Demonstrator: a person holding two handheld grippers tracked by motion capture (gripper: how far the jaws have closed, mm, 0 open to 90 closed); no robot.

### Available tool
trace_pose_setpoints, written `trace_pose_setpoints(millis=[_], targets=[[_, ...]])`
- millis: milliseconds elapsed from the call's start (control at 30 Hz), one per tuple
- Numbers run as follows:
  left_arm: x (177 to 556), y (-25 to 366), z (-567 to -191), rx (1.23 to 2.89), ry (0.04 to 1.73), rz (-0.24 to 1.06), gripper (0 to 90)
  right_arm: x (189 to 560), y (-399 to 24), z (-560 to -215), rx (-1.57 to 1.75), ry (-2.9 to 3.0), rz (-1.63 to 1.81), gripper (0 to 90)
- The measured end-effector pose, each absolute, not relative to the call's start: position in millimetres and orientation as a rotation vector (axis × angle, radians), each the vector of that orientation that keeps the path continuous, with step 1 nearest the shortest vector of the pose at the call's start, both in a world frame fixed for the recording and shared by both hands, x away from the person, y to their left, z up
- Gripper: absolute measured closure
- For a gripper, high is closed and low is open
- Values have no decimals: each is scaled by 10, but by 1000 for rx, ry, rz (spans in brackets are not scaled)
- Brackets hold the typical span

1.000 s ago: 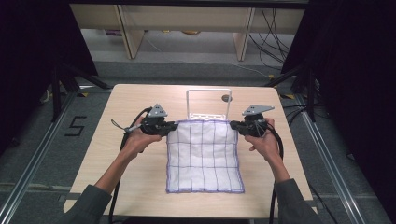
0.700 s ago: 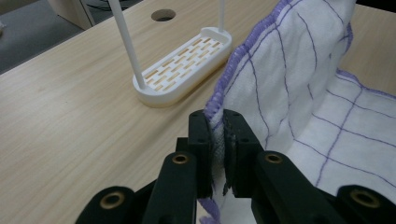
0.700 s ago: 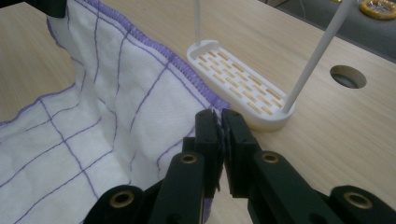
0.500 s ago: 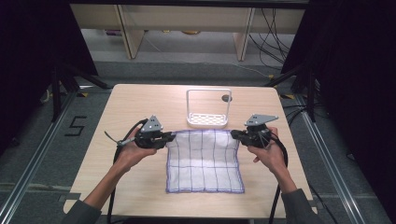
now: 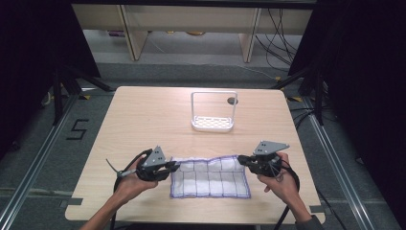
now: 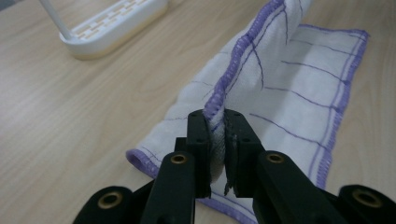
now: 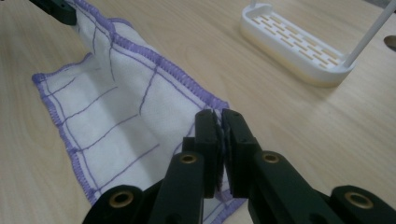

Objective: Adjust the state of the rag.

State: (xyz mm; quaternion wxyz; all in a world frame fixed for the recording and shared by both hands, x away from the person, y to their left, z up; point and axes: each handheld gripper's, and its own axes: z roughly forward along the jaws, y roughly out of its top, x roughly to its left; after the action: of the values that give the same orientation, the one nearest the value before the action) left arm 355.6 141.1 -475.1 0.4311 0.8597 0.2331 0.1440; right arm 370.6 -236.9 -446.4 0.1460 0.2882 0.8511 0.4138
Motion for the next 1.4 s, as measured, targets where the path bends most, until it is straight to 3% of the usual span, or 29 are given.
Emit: trace_pose_setpoints(millis=[633, 700, 767, 867, 967, 1233, 1400], targets=[[3191, 1384, -5038, 2197, 585, 282, 764, 3355, -2443, -4785, 883, 2539, 1131, 835], [3159, 1412, -5034, 2213, 572, 287, 697, 3297, -2463, -4813, 887, 2540, 1112, 793], [3103, 1432, -5024, 2188, 607, 271, 588, 3241, -2488, -4816, 933, 2533, 1100, 694], [3029, 1455, -4984, 2140, 642, 261, 487, 3168, -2545, -4794, 971, 2501, 1137, 650], [3009, 1492, -4919, 2058, 697, 241, 441, 3096, -2575, -4705, 1052, 2443, 1198, 562], [3404, 1558, -4816, 2082, 777, 295, 414, 3334, -2483, -4704, 1069, 2431, 1126, 508], [3769, 1495, -4852, 2114, 817, 303, 378, 3723, -2403, -4767, 1124, 2444, 1035, 500]])
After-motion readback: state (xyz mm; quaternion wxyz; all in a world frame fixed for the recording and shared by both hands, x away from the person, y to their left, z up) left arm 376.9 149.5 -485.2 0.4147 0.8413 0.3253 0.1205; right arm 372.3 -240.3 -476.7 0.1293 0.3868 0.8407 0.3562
